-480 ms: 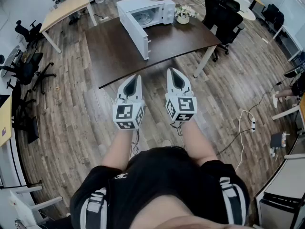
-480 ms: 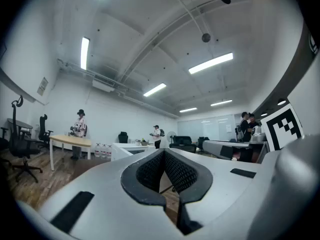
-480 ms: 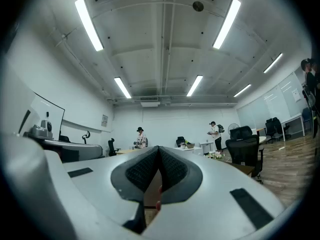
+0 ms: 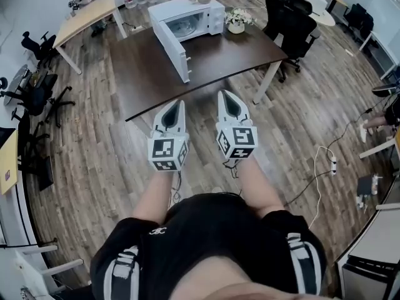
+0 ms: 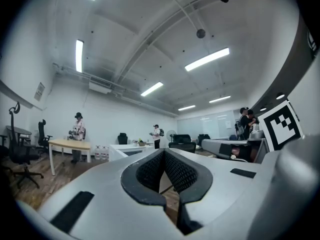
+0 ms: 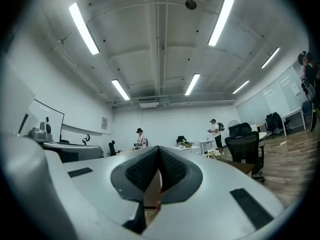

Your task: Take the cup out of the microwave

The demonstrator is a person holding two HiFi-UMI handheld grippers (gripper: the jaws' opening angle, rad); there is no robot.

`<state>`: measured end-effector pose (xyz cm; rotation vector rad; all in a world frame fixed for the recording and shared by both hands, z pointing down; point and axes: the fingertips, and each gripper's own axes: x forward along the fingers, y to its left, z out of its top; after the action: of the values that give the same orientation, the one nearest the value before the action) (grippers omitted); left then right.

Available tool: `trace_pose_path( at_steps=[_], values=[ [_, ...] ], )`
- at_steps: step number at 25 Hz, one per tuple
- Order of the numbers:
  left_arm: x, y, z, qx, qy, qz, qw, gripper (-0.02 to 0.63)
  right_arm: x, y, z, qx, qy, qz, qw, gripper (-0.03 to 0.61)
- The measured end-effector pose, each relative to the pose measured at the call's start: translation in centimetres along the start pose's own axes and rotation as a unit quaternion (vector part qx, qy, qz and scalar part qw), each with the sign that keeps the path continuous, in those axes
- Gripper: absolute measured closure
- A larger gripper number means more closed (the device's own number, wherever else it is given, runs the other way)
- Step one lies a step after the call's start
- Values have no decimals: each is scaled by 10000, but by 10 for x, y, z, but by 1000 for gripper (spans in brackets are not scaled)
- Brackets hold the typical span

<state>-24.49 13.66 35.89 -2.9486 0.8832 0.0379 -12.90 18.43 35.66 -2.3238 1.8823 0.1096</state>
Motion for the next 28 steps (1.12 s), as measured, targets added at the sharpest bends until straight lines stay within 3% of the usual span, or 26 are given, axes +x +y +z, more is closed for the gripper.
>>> trace_pose_path(
  at_steps=[7,16,28],
  values=[
    [25,-32,7,7,-59,54,10000,617,0,-42,8,9,-66,51,10000,580],
    [75,-56,-10,59,-59,68,9999,617,20,-91,-7,161,-60,117,9998,580],
    [237,-32,-32,-79,-159,48,9998,617,146,-182,-32,131,-111,96,9998,580]
  ],
)
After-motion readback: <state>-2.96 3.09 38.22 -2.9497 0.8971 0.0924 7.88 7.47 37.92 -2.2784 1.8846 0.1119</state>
